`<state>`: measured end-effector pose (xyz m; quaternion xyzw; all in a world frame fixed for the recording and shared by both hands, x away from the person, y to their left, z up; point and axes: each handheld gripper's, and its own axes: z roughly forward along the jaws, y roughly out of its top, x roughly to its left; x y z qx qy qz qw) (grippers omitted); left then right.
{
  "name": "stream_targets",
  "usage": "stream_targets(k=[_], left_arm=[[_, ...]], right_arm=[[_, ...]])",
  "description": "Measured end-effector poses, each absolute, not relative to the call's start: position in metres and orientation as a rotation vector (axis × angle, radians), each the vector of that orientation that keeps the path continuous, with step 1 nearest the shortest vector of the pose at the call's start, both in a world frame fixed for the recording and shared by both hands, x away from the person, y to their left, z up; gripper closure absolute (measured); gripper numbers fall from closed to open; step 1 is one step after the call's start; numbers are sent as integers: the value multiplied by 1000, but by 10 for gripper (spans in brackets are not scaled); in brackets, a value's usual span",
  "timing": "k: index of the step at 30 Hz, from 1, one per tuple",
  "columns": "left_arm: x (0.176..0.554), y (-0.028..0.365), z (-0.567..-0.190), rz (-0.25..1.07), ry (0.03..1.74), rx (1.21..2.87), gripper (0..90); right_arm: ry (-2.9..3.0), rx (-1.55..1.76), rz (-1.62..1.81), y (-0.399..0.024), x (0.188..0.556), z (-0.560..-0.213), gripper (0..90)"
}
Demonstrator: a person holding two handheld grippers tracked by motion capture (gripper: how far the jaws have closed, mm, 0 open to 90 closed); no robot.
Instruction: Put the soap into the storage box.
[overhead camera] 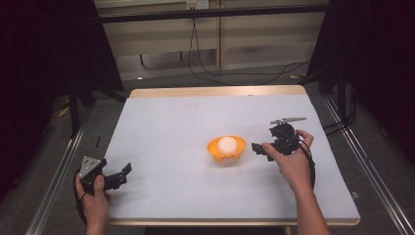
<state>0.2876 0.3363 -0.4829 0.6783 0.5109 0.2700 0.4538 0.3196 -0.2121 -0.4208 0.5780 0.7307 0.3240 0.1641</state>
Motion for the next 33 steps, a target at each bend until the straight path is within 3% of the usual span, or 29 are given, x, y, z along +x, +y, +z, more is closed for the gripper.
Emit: stream_targets(k=[33], left_arm=[[287,336,-483,668,1256,1674,9]], right_arm=[[1954,1708,925,-289,270,-469,0]])
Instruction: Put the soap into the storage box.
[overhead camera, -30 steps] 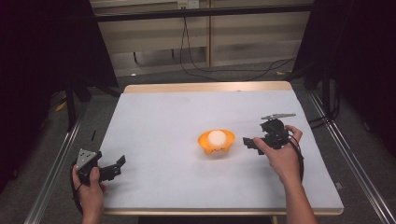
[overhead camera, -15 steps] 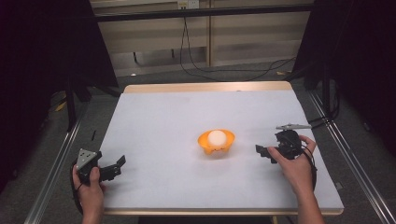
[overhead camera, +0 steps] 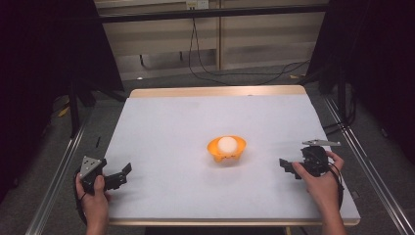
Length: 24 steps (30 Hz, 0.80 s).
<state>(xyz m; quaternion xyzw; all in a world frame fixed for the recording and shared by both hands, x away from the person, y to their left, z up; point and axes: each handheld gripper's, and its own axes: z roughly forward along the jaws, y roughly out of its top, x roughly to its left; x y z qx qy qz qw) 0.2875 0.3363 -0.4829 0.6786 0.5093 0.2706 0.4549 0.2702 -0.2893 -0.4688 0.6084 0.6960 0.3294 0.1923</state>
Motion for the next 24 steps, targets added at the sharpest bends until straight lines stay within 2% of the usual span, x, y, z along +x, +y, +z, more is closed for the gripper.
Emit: stream_targets(k=[24], left_arm=[[287,336,-483,669,1256,1673,9]], right_arm=[[1820,1738,911,-348,232,-473,0]])
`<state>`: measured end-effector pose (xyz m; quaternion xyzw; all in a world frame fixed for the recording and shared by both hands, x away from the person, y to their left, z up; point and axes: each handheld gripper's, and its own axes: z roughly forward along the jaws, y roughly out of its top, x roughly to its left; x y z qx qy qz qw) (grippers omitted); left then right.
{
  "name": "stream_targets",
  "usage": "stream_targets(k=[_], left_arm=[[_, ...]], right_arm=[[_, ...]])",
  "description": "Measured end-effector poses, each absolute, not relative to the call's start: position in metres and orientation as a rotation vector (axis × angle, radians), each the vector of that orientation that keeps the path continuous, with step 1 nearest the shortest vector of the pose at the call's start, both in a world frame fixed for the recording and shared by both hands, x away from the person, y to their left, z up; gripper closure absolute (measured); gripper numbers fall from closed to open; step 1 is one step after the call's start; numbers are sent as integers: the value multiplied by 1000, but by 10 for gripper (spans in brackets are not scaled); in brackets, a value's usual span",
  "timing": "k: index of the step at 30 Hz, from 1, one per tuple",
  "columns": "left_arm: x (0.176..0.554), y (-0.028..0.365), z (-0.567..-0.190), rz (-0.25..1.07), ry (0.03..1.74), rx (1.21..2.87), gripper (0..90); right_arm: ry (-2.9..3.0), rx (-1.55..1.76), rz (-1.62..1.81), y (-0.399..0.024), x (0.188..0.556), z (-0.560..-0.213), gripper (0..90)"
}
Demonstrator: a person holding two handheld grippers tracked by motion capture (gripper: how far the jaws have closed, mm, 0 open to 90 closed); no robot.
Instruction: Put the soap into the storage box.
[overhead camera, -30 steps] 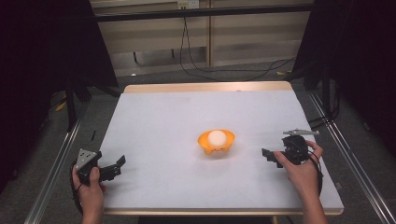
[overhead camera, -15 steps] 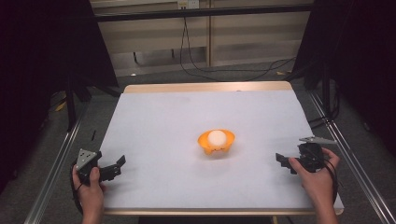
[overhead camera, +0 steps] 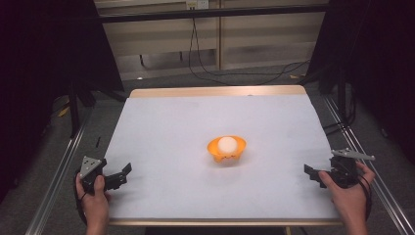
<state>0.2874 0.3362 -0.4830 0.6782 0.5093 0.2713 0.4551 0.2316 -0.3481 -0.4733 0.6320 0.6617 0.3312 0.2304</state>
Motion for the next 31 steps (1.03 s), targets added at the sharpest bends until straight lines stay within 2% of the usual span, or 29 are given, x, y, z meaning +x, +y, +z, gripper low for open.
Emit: stream_targets(k=[21,31], left_arm=[[287,337,-483,672,1263,1656,4],[287,337,-483,669,1260,1661,8]], right_arm=[[1776,1683,975,-372,202,-482,8],[1711,1653,1014,-371,194,-487,55]])
